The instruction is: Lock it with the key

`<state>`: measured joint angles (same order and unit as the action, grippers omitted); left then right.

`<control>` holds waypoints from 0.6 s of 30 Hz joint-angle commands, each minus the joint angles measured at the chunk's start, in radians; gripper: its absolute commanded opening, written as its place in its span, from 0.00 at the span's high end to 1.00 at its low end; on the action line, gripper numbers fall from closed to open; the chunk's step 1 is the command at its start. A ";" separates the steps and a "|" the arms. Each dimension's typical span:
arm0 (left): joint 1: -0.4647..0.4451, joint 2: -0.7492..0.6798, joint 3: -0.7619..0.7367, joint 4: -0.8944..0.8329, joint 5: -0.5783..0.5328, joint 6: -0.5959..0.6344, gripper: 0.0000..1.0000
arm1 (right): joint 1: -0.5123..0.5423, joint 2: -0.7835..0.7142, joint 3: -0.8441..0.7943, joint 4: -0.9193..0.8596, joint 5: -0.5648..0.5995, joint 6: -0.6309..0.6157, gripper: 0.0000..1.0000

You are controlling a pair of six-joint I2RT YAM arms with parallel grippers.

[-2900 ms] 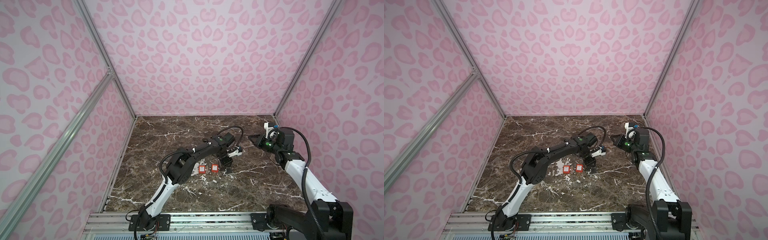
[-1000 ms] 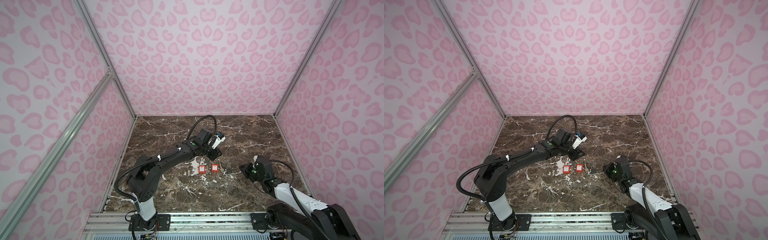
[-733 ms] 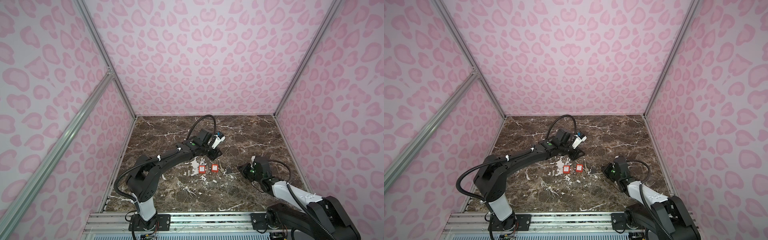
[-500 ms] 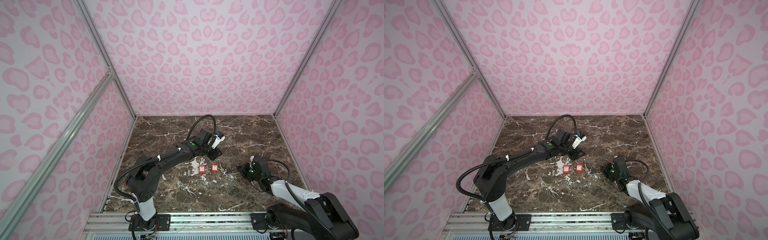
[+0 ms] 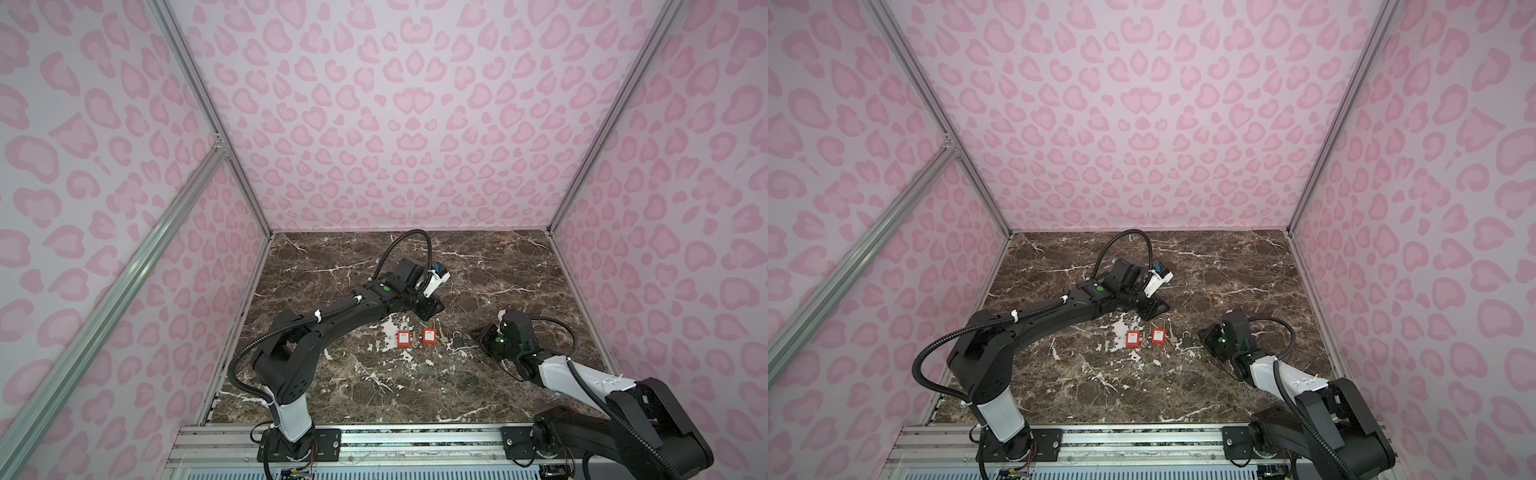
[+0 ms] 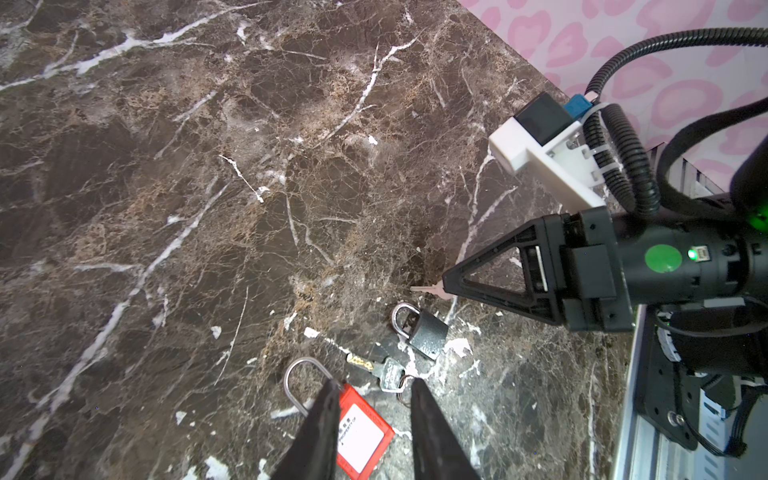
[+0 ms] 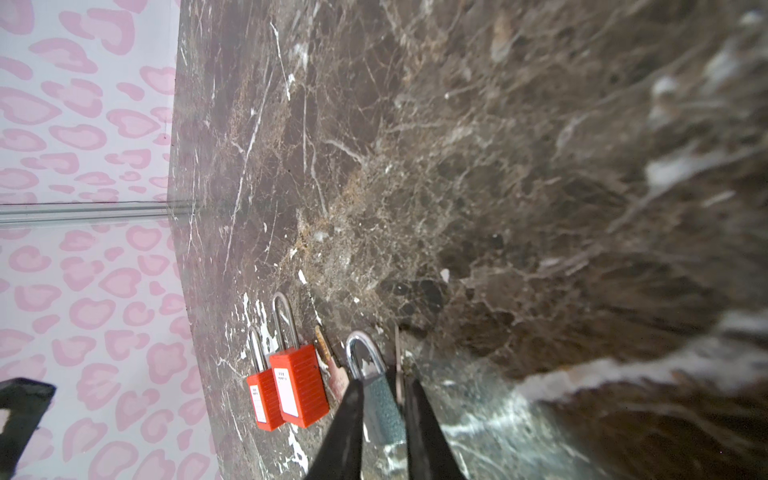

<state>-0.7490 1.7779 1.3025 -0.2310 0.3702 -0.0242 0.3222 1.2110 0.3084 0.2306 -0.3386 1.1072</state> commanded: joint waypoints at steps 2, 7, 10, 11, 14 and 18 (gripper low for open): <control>0.001 -0.012 -0.003 0.019 0.008 -0.001 0.68 | 0.002 -0.013 0.005 -0.033 0.029 -0.006 0.72; 0.000 -0.011 0.002 0.018 0.008 -0.003 0.68 | 0.003 -0.016 0.007 -0.040 0.036 -0.006 0.67; 0.000 -0.012 0.002 0.017 0.007 -0.003 0.68 | 0.003 -0.010 0.010 -0.036 0.034 -0.010 0.65; 0.000 -0.012 0.001 0.017 0.007 -0.003 0.68 | 0.002 -0.008 0.010 -0.033 0.033 -0.014 0.65; 0.001 -0.014 0.000 0.016 0.006 -0.002 0.68 | 0.000 0.005 0.031 -0.044 0.035 -0.041 0.64; 0.002 -0.014 0.000 0.015 0.006 -0.001 0.68 | -0.011 0.051 0.103 -0.089 0.023 -0.100 0.64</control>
<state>-0.7486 1.7779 1.3025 -0.2310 0.3702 -0.0322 0.3164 1.2392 0.3786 0.1669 -0.3153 1.0615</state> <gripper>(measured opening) 0.318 0.364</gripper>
